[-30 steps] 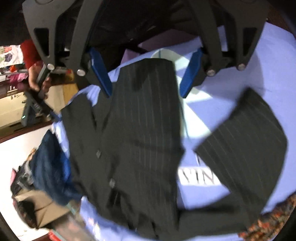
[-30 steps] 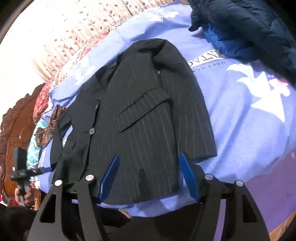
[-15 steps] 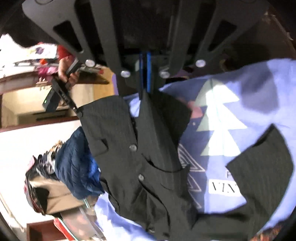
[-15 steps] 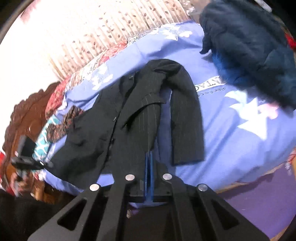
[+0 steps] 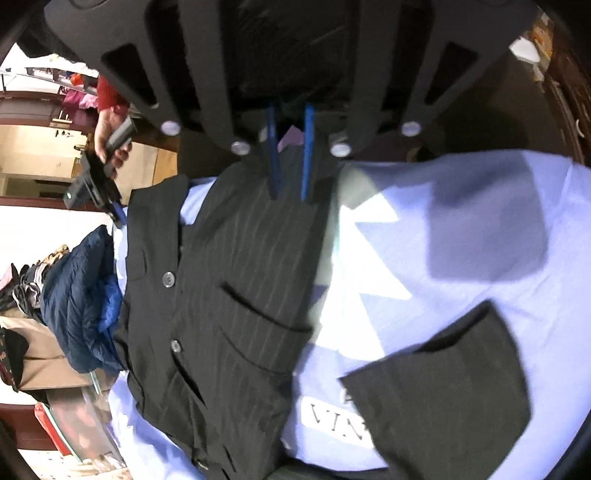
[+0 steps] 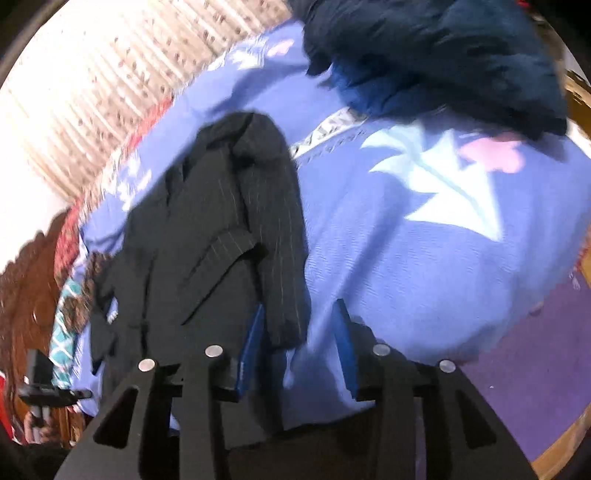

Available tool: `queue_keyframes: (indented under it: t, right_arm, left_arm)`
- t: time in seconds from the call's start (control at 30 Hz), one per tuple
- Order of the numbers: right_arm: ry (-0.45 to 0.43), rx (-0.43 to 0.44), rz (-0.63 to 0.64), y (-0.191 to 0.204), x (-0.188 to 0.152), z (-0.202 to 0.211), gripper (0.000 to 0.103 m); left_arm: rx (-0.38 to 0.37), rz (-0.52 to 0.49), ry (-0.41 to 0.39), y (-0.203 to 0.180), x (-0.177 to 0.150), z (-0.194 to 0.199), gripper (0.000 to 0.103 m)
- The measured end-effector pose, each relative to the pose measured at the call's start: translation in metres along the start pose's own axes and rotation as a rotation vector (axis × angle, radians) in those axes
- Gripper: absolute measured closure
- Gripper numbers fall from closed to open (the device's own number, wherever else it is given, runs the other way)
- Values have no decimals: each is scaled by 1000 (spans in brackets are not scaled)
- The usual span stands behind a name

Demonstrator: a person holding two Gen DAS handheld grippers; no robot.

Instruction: Fold large clothes

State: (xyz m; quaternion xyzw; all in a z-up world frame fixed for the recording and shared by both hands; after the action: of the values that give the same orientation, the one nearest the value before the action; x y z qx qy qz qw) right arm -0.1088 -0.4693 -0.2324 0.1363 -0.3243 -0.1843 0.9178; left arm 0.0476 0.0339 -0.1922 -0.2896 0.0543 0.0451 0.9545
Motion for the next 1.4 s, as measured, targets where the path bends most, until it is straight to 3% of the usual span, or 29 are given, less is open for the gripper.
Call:
queue_keyframes:
  t: [0.07, 0.1, 0.13, 0.17, 0.27, 0.33, 0.4, 0.53, 0.63, 0.7, 0.77, 0.87, 0.9, 0.97, 1.03, 1.07, 1.2, 1.3, 1.4]
  right_arm:
    - [35, 5, 7, 3, -1, -20, 48]
    - [31, 5, 14, 4, 1, -24, 69]
    - [27, 13, 14, 4, 3, -21, 81]
    - [7, -16, 15, 2, 8, -16, 82]
    - [-124, -233, 104, -4, 41, 28, 82]
    - [-234, -479, 207, -3, 77, 69, 82]
    - [-312, -632, 335, 18, 106, 95, 82]
    - [-435, -852, 694, 100, 182, 109, 82]
    - [-499, -931, 922, 164, 237, 86, 82]
    - [-536, -916, 1050, 213, 262, 63, 82]
    - [-560, -842, 1182, 273, 271, 27, 82]
    - [-531, -622, 1353, 365, 250, -50, 82]
    - [-515, -499, 1394, 392, 233, -80, 82]
    - [-422, -339, 1451, 425, 199, -138, 77]
    - [-258, -268, 1465, 434, 161, -196, 64]
    - [-206, -248, 1460, 433, 151, -213, 63]
    - [-34, -88, 1400, 407, 112, -233, 53]
    - [-3, -19, 1324, 377, 121, -212, 43]
    - [-30, 10, 1135, 332, 161, -186, 39]
  left_arm:
    - [-7, -25, 4, -8, 0, -5, 87]
    - [-7, -28, 2, -13, 3, -9, 85]
    - [-3, -28, -5, -14, 4, -8, 85]
    - [-1, -19, -14, -12, 5, -6, 84]
    - [-9, 7, -41, -4, 9, 3, 82]
    - [-4, 28, -65, 2, 14, 10, 81]
    - [-14, 56, -81, 9, 19, 16, 81]
    - [-61, 72, -100, 12, 25, 23, 81]
    - [-97, 61, -107, 11, 24, 27, 81]
    - [-118, 64, -126, 14, 23, 31, 81]
    - [-131, 79, -142, 23, 21, 35, 81]
    - [-141, 127, -159, 45, 19, 40, 81]
    - [-142, 146, -160, 53, 19, 41, 81]
    - [-142, 190, -165, 69, 18, 45, 81]
    - [-143, 214, -177, 80, 18, 52, 80]
    - [-140, 217, -184, 83, 18, 56, 81]
    - [-129, 248, -203, 97, 28, 66, 80]
    - [-123, 274, -193, 103, 39, 63, 80]
    - [-119, 258, -179, 92, 50, 56, 80]
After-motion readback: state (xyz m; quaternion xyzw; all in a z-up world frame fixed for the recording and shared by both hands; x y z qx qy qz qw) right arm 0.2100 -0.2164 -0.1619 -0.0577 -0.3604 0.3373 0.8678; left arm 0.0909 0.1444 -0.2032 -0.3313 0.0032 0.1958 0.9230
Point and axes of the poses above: each gripper's, at about its wrist camera, not at the fingertips, and z roughly against the way its jaws point, y to its left, x to its top, the point moved 3 cm from there along -z, roughly the way its jaws point, and after that the axes turned 13 degrees about z, right-handed, at the moved point
